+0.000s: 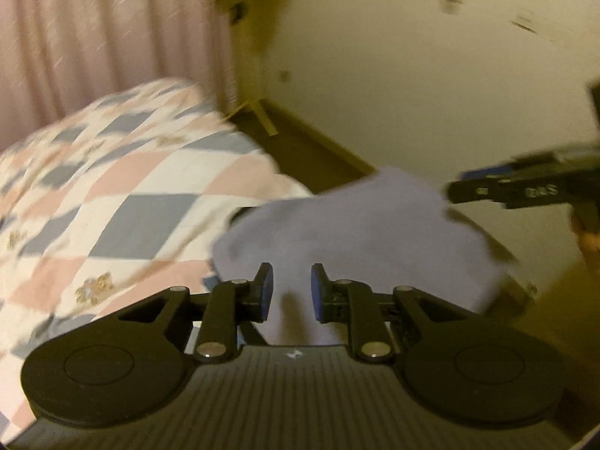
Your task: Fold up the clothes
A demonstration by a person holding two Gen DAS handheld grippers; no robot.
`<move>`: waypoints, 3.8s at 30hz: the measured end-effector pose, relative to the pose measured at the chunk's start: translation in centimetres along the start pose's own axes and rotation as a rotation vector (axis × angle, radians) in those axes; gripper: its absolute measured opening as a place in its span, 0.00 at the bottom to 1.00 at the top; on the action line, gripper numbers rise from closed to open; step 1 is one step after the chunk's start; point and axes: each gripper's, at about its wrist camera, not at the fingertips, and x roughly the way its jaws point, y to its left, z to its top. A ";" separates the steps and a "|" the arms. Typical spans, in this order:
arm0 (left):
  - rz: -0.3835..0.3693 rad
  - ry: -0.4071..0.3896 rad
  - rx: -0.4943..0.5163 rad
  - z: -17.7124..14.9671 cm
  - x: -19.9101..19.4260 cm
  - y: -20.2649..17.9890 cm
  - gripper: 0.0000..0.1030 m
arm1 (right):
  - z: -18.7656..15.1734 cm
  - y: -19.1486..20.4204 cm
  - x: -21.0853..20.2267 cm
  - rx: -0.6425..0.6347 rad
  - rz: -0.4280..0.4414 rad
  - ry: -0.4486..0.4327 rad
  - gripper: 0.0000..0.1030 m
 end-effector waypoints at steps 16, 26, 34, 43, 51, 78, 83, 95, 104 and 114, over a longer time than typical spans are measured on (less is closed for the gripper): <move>0.023 0.051 0.104 -3.7 -1.8 -3.4 0.21 | -4.0 2.0 0.2 -0.093 -0.114 0.095 0.38; -0.028 0.149 -0.049 -4.6 0.9 -2.2 0.22 | -4.9 2.4 3.2 -0.047 -0.080 0.163 0.40; 0.003 0.089 -0.058 -2.4 -0.8 -1.7 0.22 | -3.0 2.4 0.8 -0.001 -0.054 0.083 0.40; -0.005 0.148 -0.093 -2.1 3.7 -0.5 0.23 | -3.1 2.8 3.6 -0.004 -0.114 0.093 0.44; 0.026 0.173 -0.120 -0.4 2.4 0.3 0.23 | -2.8 3.5 2.6 0.043 -0.141 0.065 0.46; -0.085 0.118 0.189 -4.1 -14.5 14.6 0.82 | -8.8 33.6 -10.3 0.503 -0.677 -0.194 0.98; -0.050 0.121 0.192 -6.9 -16.0 17.1 0.89 | -9.5 37.7 -10.5 0.541 -0.720 -0.197 1.00; -0.007 -0.003 0.232 -16.6 -9.6 15.1 0.99 | -18.0 37.9 -4.7 0.471 -0.793 -0.387 1.00; -0.021 -0.090 0.162 -24.0 -7.4 14.2 0.99 | -26.3 37.8 -1.3 0.438 -0.745 -0.393 1.00; -0.046 -0.152 0.070 -27.1 -17.1 16.9 0.99 | -26.5 44.0 -4.3 0.441 -0.782 -0.282 1.00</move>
